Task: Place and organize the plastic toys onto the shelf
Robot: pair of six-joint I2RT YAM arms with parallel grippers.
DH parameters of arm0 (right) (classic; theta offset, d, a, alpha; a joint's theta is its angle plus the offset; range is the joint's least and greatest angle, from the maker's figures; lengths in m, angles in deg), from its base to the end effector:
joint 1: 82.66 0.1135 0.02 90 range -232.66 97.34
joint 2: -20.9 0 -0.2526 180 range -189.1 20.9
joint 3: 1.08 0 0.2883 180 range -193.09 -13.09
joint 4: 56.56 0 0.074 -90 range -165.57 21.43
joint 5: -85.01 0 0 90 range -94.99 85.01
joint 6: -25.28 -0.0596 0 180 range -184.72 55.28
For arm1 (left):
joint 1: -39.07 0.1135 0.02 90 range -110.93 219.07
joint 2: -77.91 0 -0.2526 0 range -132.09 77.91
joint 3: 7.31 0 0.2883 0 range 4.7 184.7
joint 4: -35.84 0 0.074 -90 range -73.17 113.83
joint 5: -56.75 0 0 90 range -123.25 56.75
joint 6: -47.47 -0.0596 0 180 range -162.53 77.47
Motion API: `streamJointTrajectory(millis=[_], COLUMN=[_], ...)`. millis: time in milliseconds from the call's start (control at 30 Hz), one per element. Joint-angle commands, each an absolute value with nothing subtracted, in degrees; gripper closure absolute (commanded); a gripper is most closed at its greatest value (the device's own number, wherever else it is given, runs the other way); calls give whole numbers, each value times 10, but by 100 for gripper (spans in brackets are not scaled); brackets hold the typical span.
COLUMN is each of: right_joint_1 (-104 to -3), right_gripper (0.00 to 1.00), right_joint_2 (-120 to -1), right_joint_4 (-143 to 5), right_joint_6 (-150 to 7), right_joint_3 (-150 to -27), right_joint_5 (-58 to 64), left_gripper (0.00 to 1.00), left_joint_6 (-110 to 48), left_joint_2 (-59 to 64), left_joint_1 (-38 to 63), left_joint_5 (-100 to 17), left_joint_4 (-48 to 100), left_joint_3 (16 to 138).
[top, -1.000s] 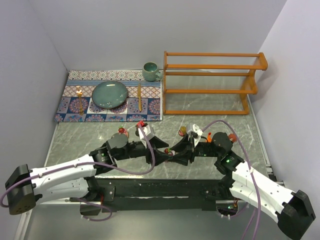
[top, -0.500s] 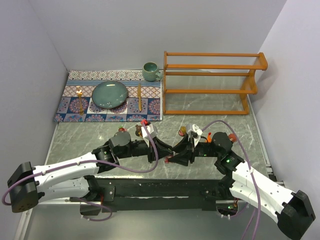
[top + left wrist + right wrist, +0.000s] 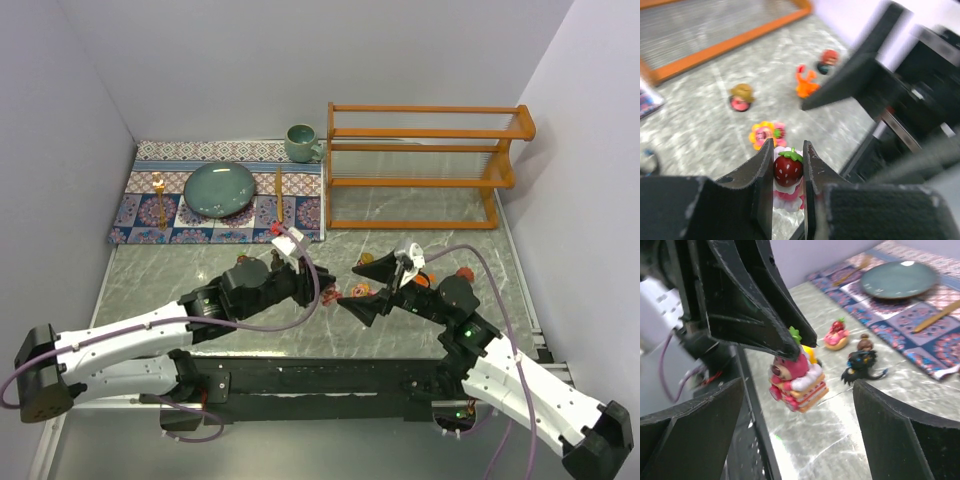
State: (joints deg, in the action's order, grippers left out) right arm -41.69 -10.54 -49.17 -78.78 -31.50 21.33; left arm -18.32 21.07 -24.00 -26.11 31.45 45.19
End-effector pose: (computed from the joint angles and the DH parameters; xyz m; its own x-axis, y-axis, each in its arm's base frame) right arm 0.1483 0.1638 0.2543 -0.1423 0.1648 -0.9760 -0.9132 0.3586 0.1937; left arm 0.1429 -0.2649 0.2829 -0.4027 -0.1058 -0.9092 0.7279 0.5653 -0.3881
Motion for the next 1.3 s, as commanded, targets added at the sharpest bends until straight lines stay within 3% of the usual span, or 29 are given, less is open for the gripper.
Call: streamJointTrajectory(millis=[0, 133, 367, 1133, 1267], right_joint_1=[-337, -282, -233, -186, -182], right_gripper=[4, 6, 6, 7, 12], right_joint_2=[-82, -107, -191, -321, -336], right_joint_4=[-501, -505, -513, -465, -466], right_joint_6=[-780, -765, -748, -739, -738], right_joint_3=[-313, -327, -367, -408, -414], right_joint_5=[0, -118, -178, -184, -184], left_gripper=[99, 99, 99, 99, 99], left_joint_6=[-143, -117, -95, -83, -82], left_joint_2=[179, 159, 135, 127, 126], left_joint_1=[-275, -285, -290, -294, -295], left_joint_5=[-95, -56, -42, -49, -50], left_joint_4=[244, 206, 177, 186, 182], left_joint_3=[522, 550, 582, 587, 587])
